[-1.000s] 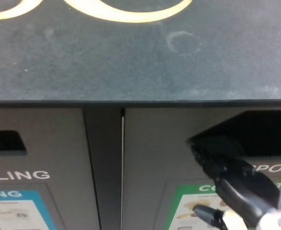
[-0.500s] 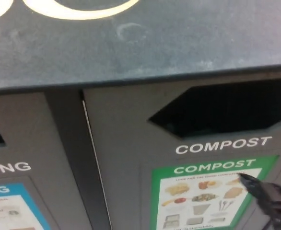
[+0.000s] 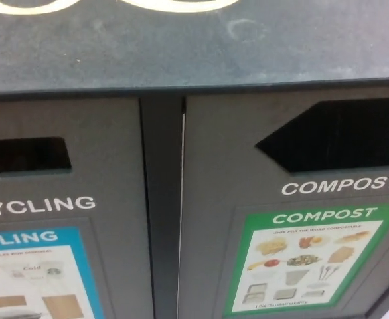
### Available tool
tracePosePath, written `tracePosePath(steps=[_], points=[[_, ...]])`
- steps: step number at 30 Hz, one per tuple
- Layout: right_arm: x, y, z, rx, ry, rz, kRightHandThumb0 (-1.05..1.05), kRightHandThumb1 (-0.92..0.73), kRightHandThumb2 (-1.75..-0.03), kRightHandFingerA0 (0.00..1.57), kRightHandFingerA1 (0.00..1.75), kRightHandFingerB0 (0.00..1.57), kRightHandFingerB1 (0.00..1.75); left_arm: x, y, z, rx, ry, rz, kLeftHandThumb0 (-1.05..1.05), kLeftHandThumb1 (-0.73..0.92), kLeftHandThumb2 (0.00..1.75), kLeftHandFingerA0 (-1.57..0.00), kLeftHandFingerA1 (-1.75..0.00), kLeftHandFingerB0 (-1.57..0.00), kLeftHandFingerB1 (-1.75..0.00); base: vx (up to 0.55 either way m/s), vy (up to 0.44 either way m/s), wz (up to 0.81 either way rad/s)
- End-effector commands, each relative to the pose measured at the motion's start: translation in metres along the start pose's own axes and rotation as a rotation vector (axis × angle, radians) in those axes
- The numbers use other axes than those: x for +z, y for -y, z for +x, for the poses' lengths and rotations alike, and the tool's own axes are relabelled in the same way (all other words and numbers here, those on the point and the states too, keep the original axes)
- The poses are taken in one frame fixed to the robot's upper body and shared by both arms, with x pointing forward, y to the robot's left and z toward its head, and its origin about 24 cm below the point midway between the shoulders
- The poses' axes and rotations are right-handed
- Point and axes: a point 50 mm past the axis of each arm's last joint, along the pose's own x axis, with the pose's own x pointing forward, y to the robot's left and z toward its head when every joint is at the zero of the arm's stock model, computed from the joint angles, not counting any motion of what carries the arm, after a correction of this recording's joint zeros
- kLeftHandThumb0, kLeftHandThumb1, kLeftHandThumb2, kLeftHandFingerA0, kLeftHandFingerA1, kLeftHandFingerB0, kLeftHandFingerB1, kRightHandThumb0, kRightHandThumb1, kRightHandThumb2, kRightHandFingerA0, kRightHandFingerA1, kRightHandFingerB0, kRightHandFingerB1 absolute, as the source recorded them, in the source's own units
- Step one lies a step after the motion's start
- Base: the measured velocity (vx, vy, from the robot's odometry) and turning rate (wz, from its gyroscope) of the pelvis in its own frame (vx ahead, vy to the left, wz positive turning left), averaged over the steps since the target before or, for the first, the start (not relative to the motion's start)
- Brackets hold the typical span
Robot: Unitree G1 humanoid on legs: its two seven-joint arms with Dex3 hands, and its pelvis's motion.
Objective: Pick up a piece of paper from the table and walk towards the trash can and throw it into compost
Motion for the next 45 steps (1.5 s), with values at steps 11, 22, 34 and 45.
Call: tracePosePath(steps=[11,22,34,45], points=[[-0.134,0.065,-0.035,-0.749,-0.138,0.473,-0.08,-0.56,-1.11,1.25,1.34,1.06,1.15,0.014,-0.026,0.004,0.087,0.085,-0.05,0.08,0.54,1.09,-1.07,-0.89,-0.97,-0.85,-0.02,-0.084,-0.04],[-0.202,0.02,-0.041,-0.58,-0.539,0.554,-0.04,-0.51,-1.21,1.24,1.26,1.12,1.15,0.011,-0.035,0.0,0.111,0.079,-0.02,0.06,0.54,1.11,-0.94,-0.91,-0.87,-0.87,-0.06,0.094,-0.11],[-0.229,-0.006,-0.049,-0.426,-0.712,0.696,-0.06,-0.54,-1.18,1.17,1.12,1.07,1.02,-0.015,-0.039,-0.008,0.079,-0.086,0.016,-0.02,0.75,0.73,-0.92,-0.97,-0.85,-0.82,0.0,0.114,0.04],[-0.248,-0.01,-0.052,-0.395,-0.842,0.674,-0.09,-0.51,-1.18,1.16,1.09,1.1,0.94,-0.027,-0.047,-0.009,0.111,-0.121,-0.013,-0.05,0.76,0.72,-0.9,-0.82,-0.86,-0.73,0.0,-0.055,0.02]])
